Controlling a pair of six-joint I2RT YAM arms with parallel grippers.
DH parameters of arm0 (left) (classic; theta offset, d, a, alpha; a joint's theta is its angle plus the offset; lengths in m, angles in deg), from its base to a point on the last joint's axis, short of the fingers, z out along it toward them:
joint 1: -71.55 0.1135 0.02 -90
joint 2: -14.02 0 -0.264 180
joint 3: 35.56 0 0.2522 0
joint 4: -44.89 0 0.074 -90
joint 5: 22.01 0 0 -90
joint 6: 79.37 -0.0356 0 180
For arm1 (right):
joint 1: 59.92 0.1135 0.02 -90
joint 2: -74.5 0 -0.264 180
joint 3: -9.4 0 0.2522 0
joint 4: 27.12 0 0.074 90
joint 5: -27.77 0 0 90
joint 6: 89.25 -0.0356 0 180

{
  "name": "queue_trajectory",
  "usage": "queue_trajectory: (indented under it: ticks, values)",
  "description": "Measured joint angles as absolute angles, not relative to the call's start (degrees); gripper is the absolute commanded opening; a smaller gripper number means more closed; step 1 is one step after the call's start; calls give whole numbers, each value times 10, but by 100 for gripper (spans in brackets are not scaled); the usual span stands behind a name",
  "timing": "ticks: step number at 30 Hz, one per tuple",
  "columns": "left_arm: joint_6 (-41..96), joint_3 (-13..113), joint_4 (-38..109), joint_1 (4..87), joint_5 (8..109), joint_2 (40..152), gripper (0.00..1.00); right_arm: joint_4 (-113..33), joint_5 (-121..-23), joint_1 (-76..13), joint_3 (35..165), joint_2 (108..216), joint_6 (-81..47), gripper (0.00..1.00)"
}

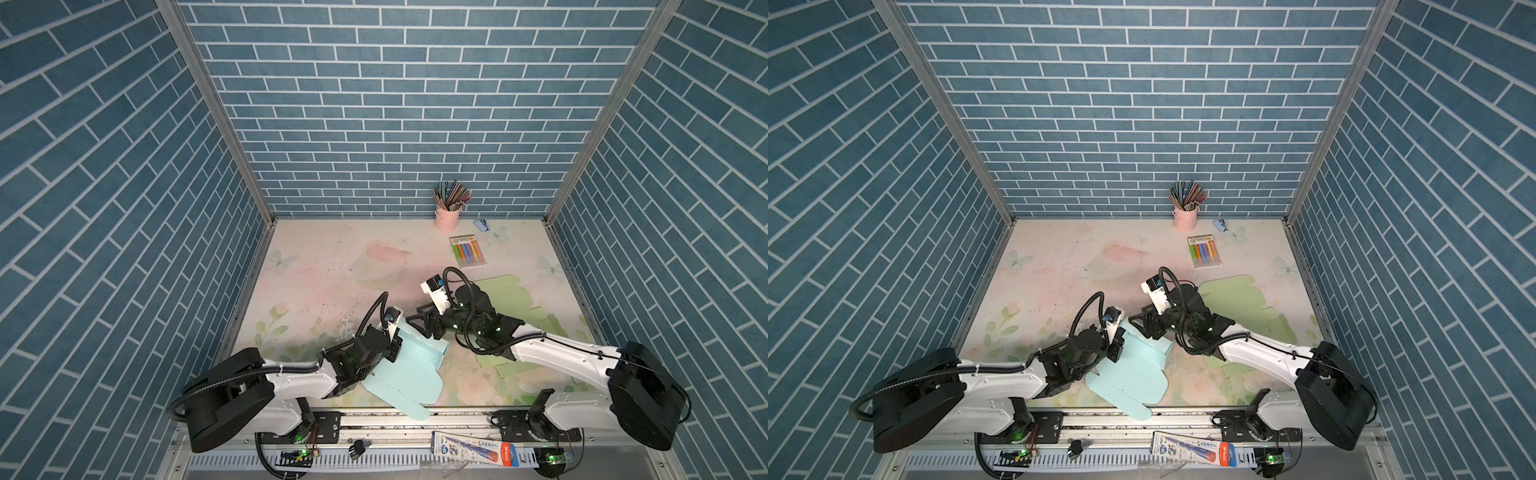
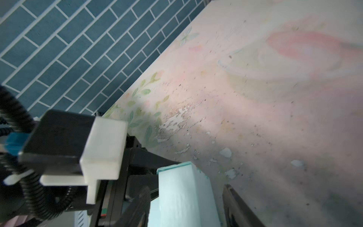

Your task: Fold the paper box

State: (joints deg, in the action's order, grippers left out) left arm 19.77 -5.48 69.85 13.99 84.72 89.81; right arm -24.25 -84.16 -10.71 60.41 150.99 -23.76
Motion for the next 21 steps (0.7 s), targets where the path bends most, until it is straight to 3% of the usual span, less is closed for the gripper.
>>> queue_trajectory:
  ticks: [14, 21]
  values:
    - [185, -75, 834, 139, 844, 985, 6, -185, -878, -113, 591, 1584, -282, 38]
    - [190, -88, 859, 134, 847, 997, 17, -165, -880, -113, 578, 1584, -296, 36]
